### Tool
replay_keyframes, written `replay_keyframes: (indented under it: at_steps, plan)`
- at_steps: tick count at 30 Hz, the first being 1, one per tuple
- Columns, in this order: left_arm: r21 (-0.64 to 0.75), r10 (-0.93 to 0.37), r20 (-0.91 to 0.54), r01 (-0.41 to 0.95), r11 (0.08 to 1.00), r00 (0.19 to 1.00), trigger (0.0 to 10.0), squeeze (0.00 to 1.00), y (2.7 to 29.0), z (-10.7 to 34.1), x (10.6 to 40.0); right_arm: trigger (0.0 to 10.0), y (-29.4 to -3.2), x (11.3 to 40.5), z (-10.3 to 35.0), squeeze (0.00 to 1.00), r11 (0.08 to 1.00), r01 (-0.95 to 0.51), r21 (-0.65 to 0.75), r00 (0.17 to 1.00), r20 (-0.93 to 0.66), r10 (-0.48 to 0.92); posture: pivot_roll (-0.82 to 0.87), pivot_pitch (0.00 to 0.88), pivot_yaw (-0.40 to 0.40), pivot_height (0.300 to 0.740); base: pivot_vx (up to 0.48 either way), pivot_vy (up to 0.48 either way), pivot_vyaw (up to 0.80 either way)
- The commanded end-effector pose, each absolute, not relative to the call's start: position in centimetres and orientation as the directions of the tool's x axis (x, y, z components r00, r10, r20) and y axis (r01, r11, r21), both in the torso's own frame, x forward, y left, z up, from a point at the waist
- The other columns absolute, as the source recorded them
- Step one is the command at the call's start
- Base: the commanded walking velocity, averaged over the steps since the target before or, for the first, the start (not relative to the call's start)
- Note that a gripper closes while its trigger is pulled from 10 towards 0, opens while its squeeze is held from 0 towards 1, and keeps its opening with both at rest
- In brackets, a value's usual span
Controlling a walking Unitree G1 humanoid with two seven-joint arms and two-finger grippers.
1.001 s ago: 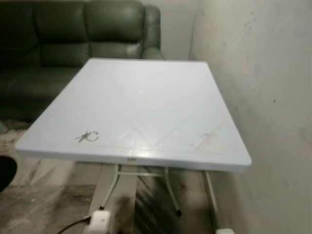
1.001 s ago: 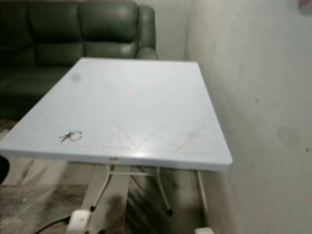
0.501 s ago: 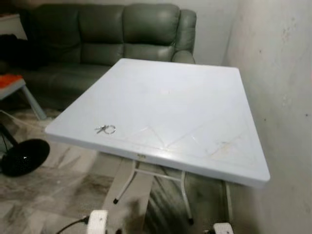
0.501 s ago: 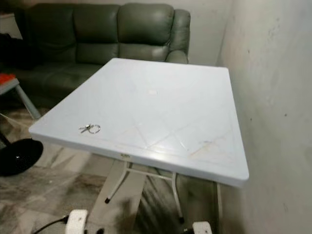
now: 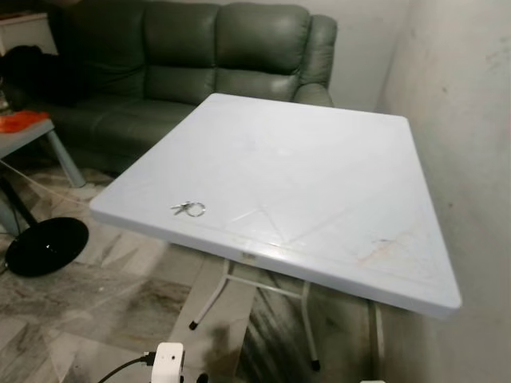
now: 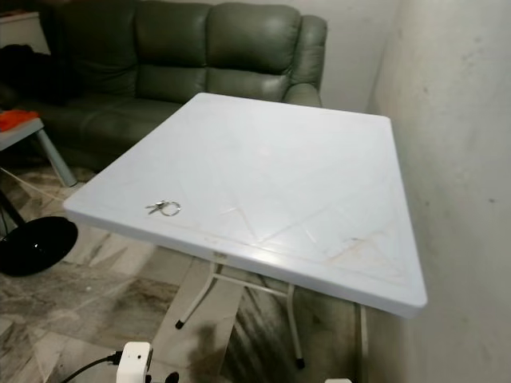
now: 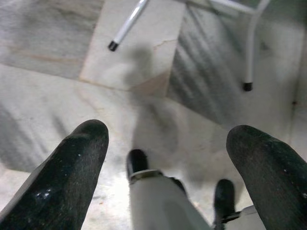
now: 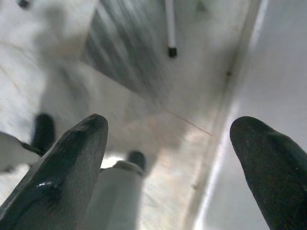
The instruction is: Hang keys on a hook
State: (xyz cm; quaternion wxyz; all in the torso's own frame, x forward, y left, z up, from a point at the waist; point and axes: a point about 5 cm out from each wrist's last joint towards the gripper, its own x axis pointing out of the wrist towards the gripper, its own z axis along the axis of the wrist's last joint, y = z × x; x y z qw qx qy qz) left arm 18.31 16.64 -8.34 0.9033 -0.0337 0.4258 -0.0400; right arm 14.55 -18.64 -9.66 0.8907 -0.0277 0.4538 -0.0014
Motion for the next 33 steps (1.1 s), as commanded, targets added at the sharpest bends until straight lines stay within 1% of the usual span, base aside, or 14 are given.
replay_keyframes:
  at_steps: [1,33]
  plan:
    - [-0.099,-0.106,-0.765,0.047,0.994,0.635,10.0,0.0,16.48,-8.26,18.52,10.0,-19.09,13.95,-9.82,0.0,0.998,-0.014,-0.057,0.574,-0.818,-0.039,-0.07,0.0,-0.017,0.74,0.0,0.458,0.0]
    - [-0.088,-0.092,-0.789,0.036,0.995,0.607,10.0,0.0,16.84,-8.67,17.72,10.0,-18.95,13.66,-9.94,0.0,0.999,-0.013,-0.051,0.569,-0.821,-0.035,-0.07,0.0,-0.015,0.74,0.0,0.457,0.0]
